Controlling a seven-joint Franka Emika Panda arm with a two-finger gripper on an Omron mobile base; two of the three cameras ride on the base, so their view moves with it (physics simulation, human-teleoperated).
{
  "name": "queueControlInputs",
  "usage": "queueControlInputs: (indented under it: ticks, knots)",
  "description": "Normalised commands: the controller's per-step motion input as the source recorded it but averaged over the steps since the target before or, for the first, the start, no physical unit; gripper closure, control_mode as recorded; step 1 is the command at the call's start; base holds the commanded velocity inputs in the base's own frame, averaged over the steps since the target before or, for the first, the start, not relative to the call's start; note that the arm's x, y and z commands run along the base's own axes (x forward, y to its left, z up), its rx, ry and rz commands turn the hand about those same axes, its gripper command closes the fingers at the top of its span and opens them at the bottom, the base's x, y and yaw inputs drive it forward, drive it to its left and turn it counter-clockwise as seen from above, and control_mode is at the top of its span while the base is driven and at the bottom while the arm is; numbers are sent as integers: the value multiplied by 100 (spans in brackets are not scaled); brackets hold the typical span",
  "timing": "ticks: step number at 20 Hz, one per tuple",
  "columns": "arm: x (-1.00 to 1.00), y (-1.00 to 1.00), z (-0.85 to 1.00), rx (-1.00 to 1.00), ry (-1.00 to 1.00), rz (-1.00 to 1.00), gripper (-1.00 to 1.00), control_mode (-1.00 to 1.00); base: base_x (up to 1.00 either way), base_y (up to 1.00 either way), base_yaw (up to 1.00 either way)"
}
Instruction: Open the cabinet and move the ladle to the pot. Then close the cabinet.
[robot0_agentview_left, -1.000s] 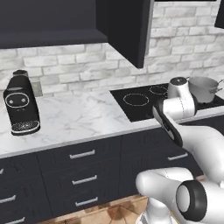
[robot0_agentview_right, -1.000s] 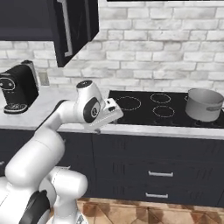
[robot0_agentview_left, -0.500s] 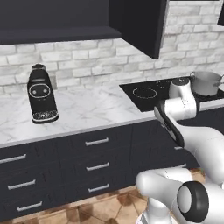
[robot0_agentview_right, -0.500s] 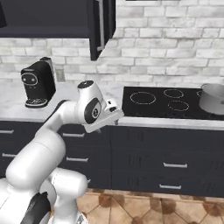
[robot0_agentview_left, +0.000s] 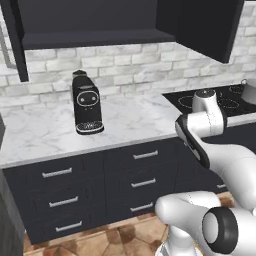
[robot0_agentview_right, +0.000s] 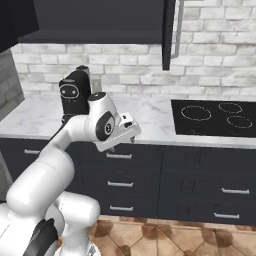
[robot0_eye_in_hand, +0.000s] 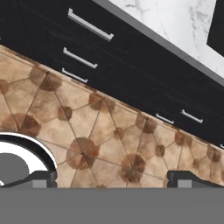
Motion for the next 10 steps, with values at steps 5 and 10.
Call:
queueControlInputs:
  ticks: [5,10]
  knots:
    - [0,0,0,0,0,0,-100,100,48,52,0]
    - [0,0,0,0,0,0,-100,100,42,40,2]
